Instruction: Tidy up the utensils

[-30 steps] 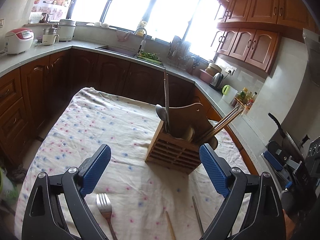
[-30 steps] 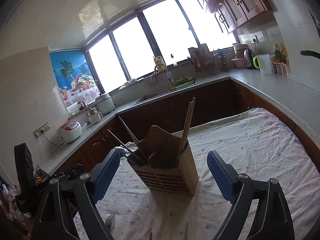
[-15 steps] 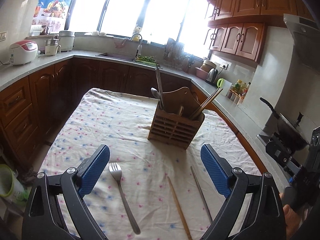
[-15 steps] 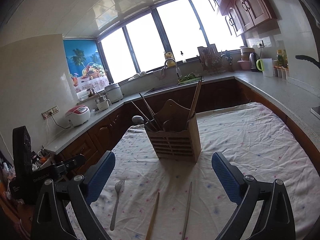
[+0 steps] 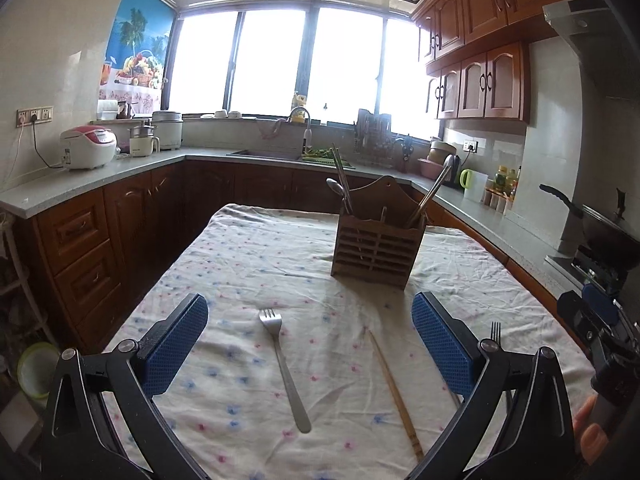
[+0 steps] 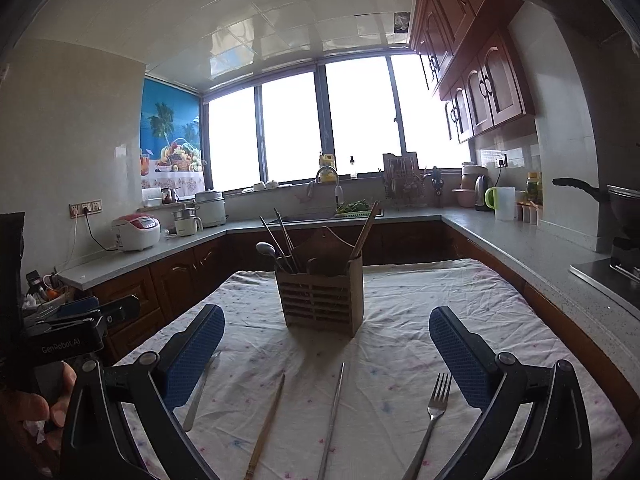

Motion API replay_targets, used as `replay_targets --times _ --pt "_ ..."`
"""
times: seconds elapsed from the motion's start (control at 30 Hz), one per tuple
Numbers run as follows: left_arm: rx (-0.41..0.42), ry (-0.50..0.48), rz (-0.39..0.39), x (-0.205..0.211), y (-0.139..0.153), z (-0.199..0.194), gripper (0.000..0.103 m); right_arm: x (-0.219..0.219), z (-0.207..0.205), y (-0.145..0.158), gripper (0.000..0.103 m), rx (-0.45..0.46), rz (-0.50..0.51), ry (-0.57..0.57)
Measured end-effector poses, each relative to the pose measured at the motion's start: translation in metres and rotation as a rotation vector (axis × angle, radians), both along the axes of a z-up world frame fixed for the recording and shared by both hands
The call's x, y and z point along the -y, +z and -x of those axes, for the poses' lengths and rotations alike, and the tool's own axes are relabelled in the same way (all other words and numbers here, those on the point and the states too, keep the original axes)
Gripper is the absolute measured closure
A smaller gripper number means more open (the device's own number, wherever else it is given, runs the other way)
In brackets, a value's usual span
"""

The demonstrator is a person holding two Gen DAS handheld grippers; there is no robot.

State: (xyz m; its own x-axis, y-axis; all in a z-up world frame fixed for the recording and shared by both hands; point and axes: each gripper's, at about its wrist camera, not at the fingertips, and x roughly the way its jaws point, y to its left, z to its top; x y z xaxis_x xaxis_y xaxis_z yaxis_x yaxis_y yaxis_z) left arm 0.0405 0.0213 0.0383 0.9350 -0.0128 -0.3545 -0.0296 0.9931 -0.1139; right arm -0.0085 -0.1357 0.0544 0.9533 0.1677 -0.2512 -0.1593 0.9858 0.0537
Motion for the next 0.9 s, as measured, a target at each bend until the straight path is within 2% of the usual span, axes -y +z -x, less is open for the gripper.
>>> replay_targets --times 0.13,0.27,0.9 --pt "-0.029 0.024 -0.031 0.007 -0.024 0.005 0.0 -0.001 0.002 -0.025 0.0 -0.054 0.033 -0.001" --pt "-0.039 0.038 -0.066 0.01 -0.035 0.008 0.0 0.002 0.004 -0.037 0.0 -0.081 0.03 -0.005" --pt "-0.009 0.057 -0.127 0.021 -0.032 0.02 0.0 0.013 0.02 -0.042 0.0 -0.071 0.017 -0.032"
